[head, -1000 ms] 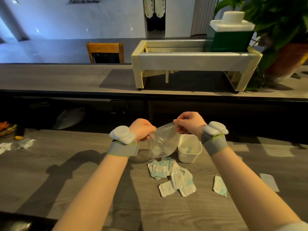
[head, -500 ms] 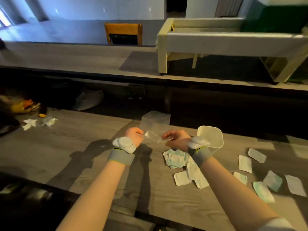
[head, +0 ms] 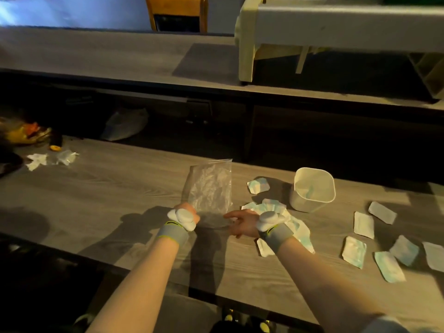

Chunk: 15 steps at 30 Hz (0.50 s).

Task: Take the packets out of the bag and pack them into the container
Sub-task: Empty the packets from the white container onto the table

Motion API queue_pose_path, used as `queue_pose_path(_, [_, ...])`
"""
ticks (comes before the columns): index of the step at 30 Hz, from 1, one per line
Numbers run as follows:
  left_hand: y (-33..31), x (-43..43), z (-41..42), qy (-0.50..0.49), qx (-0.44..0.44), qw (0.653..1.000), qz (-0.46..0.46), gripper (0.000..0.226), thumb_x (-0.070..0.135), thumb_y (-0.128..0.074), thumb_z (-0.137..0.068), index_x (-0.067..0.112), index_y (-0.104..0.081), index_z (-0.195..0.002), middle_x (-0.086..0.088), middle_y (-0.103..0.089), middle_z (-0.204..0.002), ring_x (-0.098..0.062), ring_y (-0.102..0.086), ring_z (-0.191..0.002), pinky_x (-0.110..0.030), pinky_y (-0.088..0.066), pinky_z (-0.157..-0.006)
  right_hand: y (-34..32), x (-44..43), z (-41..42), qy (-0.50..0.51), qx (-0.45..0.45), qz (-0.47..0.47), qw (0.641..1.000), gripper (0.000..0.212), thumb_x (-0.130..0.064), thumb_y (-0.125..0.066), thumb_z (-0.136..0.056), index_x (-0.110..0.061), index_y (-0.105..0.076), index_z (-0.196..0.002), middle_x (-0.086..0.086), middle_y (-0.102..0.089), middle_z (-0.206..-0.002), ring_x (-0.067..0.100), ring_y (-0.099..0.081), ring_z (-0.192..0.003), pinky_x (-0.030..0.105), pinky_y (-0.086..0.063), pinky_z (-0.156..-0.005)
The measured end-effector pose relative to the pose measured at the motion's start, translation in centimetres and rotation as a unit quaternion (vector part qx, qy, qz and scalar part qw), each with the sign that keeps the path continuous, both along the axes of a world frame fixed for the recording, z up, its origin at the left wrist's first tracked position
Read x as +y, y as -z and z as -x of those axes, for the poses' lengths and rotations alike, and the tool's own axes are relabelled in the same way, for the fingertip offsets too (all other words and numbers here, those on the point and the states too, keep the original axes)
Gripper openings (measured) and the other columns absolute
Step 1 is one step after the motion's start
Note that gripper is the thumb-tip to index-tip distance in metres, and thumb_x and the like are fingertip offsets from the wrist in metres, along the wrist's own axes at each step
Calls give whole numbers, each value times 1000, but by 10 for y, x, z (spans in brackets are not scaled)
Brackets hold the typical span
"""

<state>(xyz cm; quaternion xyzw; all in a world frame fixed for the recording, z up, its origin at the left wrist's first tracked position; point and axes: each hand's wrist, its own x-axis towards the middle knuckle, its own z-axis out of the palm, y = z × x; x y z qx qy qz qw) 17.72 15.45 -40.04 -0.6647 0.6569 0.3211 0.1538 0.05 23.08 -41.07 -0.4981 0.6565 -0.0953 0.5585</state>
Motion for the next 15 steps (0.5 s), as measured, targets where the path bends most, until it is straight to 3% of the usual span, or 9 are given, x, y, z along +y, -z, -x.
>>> queue_pose_path(3, [0,-1,3,-6,-42,998,37,41,21,-50,-92,19,-32,-56,-2,-33,-61,-20,-43,-76,-15,-32,-51,-7,-2,5,10,-2,-5,1000,60,-22,-61,-86,-30,-40,-141,7,-69,-94,8,-60,-57,17,-49,-60])
queue_pose_path(5, [-7,-3,18,-7,-49,996,70,23,31,-55,-85,11,-59,-76,-13,-60,-89,-30,-56,-95,-24,-49,-79,-8,-2,17,41,2,6,999,62,-31,-64,-83,-33,-41,-140,0,-70,-82,9,-61,-54,19,-50,-58])
queue_pose_path(7, [-14,-7,36,25,-56,991,119,35,34,-54,-82,10,-67,-103,-16,-62,-119,-34,-56,-113,-34,-49,-92,-9,-2,30,73,12,23,997,67,-40,-67,-72,-32,-47,-135,-1,-72,-75,16,-66,-62,29,-56,-69])
queue_pose_path(10, [-26,-6,67,50,0,987,154,34,28,-51,-87,7,-65,-110,-18,-57,-126,-35,-52,-118,-35,-45,-96,-18,1,49,94,67,76,990,42,-26,-63,-80,-25,-60,-122,4,-74,-94,18,-68,-73,35,-58,-85])
queue_pose_path(15, [-24,8,124,76,190,973,108,33,15,-58,-87,5,-56,-118,-14,-60,-125,-31,-55,-115,-31,-44,-91,-47,21,92,200,81,175,961,18,-15,-58,-88,-16,-68,-103,-2,-66,-79,9,-60,-59,23,-52,-65])
